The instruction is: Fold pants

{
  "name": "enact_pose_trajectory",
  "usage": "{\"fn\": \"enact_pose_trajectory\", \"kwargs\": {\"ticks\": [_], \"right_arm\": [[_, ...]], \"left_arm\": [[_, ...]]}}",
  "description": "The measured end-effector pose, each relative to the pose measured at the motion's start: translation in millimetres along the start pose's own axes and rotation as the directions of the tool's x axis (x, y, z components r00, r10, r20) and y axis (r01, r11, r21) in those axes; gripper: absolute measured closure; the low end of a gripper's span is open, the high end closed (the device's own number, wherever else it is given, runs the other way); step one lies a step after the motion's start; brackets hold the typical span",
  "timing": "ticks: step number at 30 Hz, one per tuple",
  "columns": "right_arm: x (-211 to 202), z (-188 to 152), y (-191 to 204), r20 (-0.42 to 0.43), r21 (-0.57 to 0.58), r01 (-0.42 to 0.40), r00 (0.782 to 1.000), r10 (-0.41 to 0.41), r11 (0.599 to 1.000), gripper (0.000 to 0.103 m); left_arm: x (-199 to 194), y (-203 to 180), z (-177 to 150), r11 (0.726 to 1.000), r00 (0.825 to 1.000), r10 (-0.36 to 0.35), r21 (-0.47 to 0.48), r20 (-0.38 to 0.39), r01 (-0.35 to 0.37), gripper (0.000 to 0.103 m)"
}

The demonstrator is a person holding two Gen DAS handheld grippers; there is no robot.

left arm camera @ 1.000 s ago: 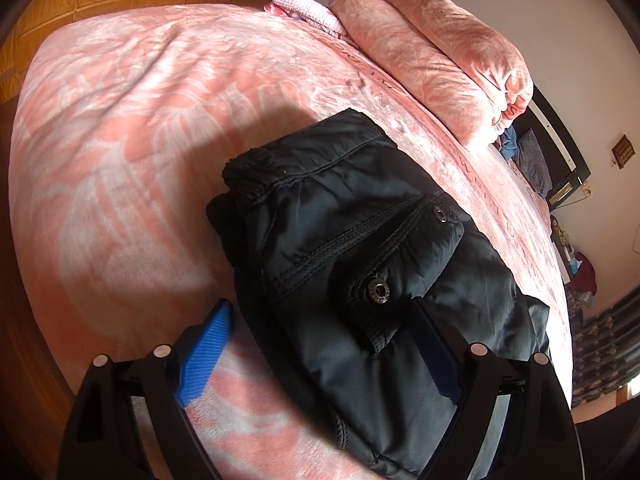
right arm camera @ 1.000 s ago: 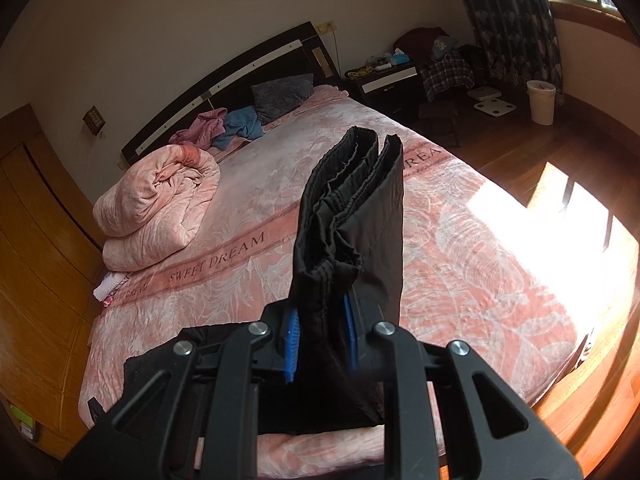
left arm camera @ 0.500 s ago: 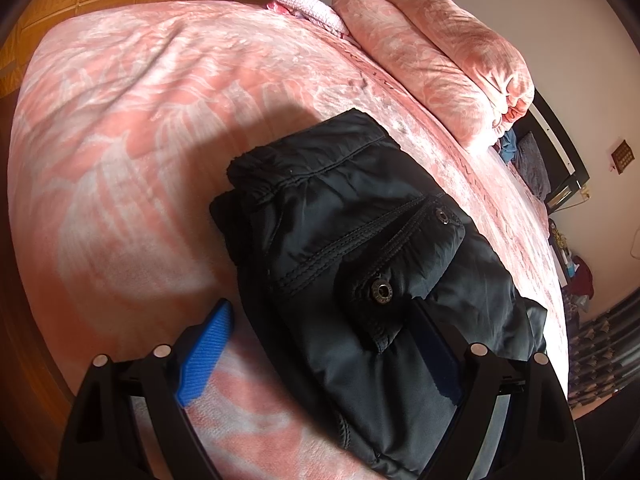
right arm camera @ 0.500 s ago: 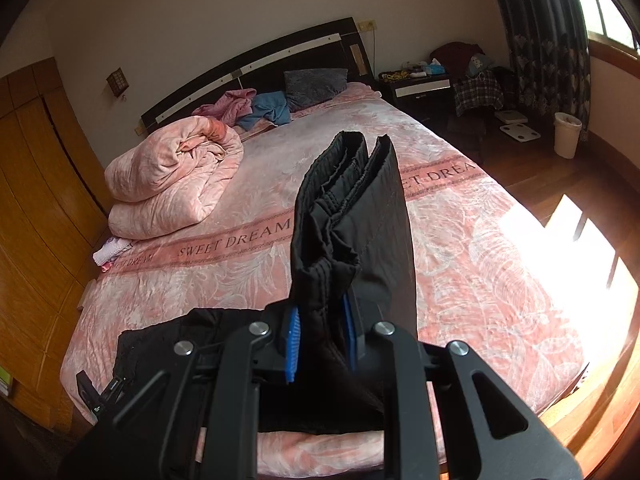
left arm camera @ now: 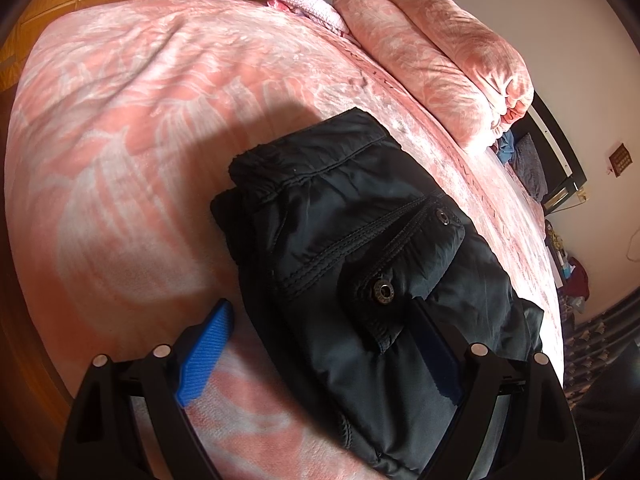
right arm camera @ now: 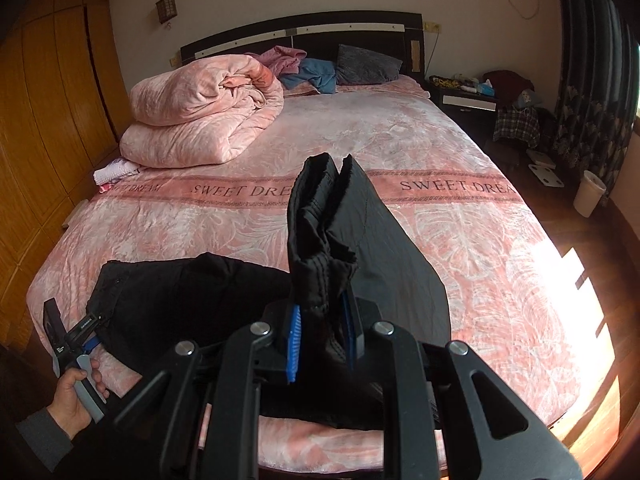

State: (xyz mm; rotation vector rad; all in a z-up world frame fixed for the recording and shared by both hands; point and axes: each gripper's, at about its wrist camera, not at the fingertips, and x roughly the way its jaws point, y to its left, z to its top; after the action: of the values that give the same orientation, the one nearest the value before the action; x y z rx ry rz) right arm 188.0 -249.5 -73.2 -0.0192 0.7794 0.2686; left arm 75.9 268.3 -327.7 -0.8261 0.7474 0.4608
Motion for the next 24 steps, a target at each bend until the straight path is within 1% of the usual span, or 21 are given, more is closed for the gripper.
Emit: {"fn": "enact_pose_trajectory", "kwargs": {"ticks": [7,9,13,16,18,24], "right_arm": [[42,-30,62,-0.077,-0.147,0.014,0.997,-0.026,0.989,0.087],[55,-42,82,-0.102,-0.199,0.018,0.994,-0.039,0.98,0.087],[79,-66,108,-0.165,-0.262,0.003,0.985,-0.048,0.965,0.087],[91,-78,119,-0.203,-0.284,-0.003,0.977,-0.057,0.959,0.087],[96,-82,123,-0.214,-0.294,0.002,0.975,-0.068,0.956,0.087],[97,-86,127,-0.209,-0.307,0.011,0.975,-0.079,0.952,0.087]], "left_arm": [[0,1,0,1.0,1.0,-0.006,-0.003,-0.004,0.006,0.014],[0,1,0,1.0,1.0,-0.007,-0.003,-0.005,0.007,0.014],[0,1,0,1.0,1.0,-0.011,-0.004,-0.007,0.011,0.014],[0,2,0,1.0,1.0,-0.016,-0.005,-0.01,0.016,0.014],[0,3,-1,1.0,1.0,-0.02,-0.005,-0.012,0.02,0.014],[-1,5,0,0.999,0.999,-0.033,-0.007,-0.02,0.033,0.014]]}}
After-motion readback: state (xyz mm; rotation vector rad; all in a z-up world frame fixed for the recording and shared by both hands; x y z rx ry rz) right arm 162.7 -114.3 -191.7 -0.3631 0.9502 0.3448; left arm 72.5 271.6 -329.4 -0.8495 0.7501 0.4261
